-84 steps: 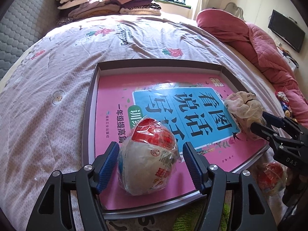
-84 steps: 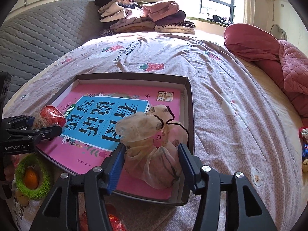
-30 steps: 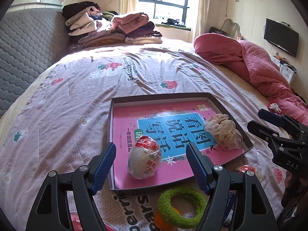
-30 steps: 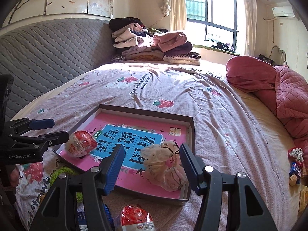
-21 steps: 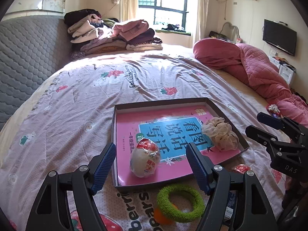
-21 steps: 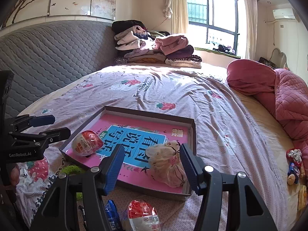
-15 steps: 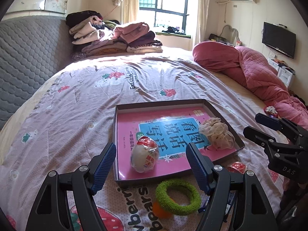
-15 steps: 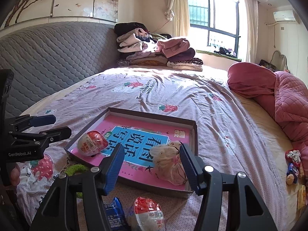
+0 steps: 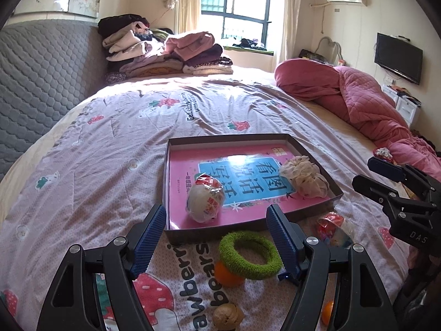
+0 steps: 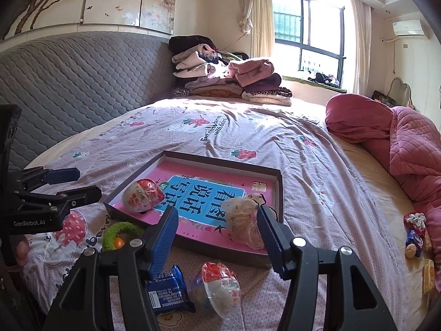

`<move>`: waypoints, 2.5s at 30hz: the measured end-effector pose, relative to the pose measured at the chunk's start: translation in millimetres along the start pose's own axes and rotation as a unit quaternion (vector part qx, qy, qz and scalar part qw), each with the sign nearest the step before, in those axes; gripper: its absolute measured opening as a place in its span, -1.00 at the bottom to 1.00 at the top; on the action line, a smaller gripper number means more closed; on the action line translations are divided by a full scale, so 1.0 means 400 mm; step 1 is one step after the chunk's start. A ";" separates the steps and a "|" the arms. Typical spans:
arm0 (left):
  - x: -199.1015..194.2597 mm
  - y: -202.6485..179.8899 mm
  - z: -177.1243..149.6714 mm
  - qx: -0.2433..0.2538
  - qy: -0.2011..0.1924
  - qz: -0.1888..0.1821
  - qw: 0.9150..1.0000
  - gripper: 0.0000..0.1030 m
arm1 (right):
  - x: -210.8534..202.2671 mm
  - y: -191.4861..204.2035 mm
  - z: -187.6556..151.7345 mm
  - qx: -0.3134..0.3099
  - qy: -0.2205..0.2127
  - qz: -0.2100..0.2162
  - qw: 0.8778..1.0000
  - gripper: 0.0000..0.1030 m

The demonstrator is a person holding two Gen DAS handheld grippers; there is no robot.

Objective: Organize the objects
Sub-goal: 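Withdraw both open tools back from the tray, then move left tool toward the brown ball while right tool approaches a tangerine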

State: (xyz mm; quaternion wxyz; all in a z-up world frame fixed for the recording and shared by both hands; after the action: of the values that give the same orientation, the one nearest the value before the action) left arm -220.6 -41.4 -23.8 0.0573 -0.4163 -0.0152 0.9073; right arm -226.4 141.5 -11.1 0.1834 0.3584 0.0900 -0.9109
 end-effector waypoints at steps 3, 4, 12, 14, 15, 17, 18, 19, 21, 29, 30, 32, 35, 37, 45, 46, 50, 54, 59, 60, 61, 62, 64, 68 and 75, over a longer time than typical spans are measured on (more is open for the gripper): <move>0.003 0.002 -0.014 -0.003 0.006 0.002 1.000 0.48 | 0.000 -0.001 -0.010 0.001 0.003 -0.001 1.000 0.15; 0.002 0.003 -0.018 -0.004 0.006 0.003 1.000 0.48 | -0.001 -0.001 -0.013 0.001 0.004 -0.001 1.000 0.15; 0.004 0.010 -0.050 -0.010 0.018 0.007 1.000 0.48 | -0.007 0.006 -0.036 -0.001 0.010 0.001 1.000 0.15; 0.002 0.007 -0.060 -0.010 0.020 0.008 1.000 0.48 | -0.011 0.005 -0.041 0.002 0.010 0.001 1.000 0.15; 0.002 0.006 -0.065 -0.009 0.021 0.009 1.000 0.48 | -0.014 0.004 -0.043 0.004 0.009 0.002 1.000 0.15; 0.003 0.004 -0.078 -0.008 0.025 0.010 1.000 0.48 | -0.020 0.003 -0.050 0.007 0.009 0.002 1.000 0.15; 0.004 0.002 -0.085 -0.008 0.027 0.009 1.000 0.48 | -0.024 0.004 -0.054 0.008 0.009 0.003 1.000 0.15; 0.006 0.000 -0.090 -0.007 0.030 0.009 0.999 0.48 | -0.027 0.002 -0.058 0.009 0.009 0.002 1.000 0.15; 0.006 -0.004 -0.102 -0.005 0.032 0.010 0.999 0.48 | -0.033 0.000 -0.064 0.012 0.009 0.002 1.000 0.15; -0.007 -0.015 -0.120 -0.002 0.033 0.010 0.999 0.48 | -0.053 0.009 -0.084 0.014 0.007 0.005 1.000 0.15; -0.009 -0.015 -0.125 -0.001 0.033 0.010 0.999 0.48 | -0.055 0.013 -0.087 0.013 0.007 0.006 1.000 0.15; -0.011 -0.018 -0.130 0.001 0.035 0.010 0.999 0.48 | -0.059 0.022 -0.094 0.009 0.008 0.009 1.000 0.15; -0.015 -0.019 -0.140 0.002 0.035 0.011 0.999 0.48 | -0.065 0.034 -0.106 0.005 0.009 0.008 1.000 0.15; -0.018 -0.018 -0.148 0.003 0.035 0.013 0.999 0.48 | -0.072 0.042 -0.114 0.003 0.009 0.011 1.000 0.15; -0.030 -0.015 -0.179 0.004 0.038 0.014 0.999 0.48 | -0.091 0.072 -0.160 -0.005 0.013 0.022 1.000 0.15; -0.032 -0.016 -0.182 0.005 0.038 0.014 0.999 0.48 | -0.094 0.076 -0.164 -0.008 0.012 0.021 1.000 0.15; -0.044 -0.018 -0.197 0.003 0.038 0.011 0.999 0.48 | -0.108 0.093 -0.179 -0.017 0.010 0.021 1.000 0.15; -0.055 -0.020 -0.212 0.004 0.040 0.012 0.999 0.48 | -0.117 0.110 -0.195 -0.019 0.012 0.024 0.999 0.15; -0.064 -0.017 -0.236 0.002 0.045 0.011 0.999 0.48 | -0.119 0.117 -0.221 -0.016 0.022 0.022 0.999 0.15; -0.065 -0.016 -0.241 0.001 0.046 0.013 0.999 0.48 | -0.119 0.117 -0.227 -0.013 0.025 0.025 0.999 0.15; -0.067 -0.014 -0.246 0.000 0.047 0.014 0.999 0.48 | -0.118 0.119 -0.233 -0.011 0.028 0.027 0.999 0.15; -0.067 -0.014 -0.253 -0.002 0.049 0.013 0.999 0.48 | -0.116 0.120 -0.240 -0.008 0.032 0.028 0.999 0.15; -0.069 -0.014 -0.264 -0.003 0.051 0.013 0.999 0.48 | -0.113 0.123 -0.253 -0.007 0.040 0.028 0.999 0.15; -0.072 -0.022 -0.285 -0.004 0.056 0.013 0.998 0.48 | -0.112 0.128 -0.272 -0.003 0.048 0.027 0.998 0.15; -0.075 -0.038 -0.312 -0.007 0.065 0.007 0.998 0.48 | -0.120 0.138 -0.292 -0.008 0.055 0.026 0.998 0.15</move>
State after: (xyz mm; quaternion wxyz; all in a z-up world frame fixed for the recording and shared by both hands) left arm -105.4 -32.2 -81.5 0.0491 -0.4753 -0.0154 0.8783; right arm -99.7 138.5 -64.8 0.2047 0.4085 0.0974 -0.8841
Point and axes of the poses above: each gripper's, at about its wrist camera, not at the fingertips, and x roughly the way its jaws point, y to its left, z to its top, the point moved 10 cm from there along x, roughly the way its jaws point, and after that the axes turned 10 degrees about y, right-handed, at the moved point
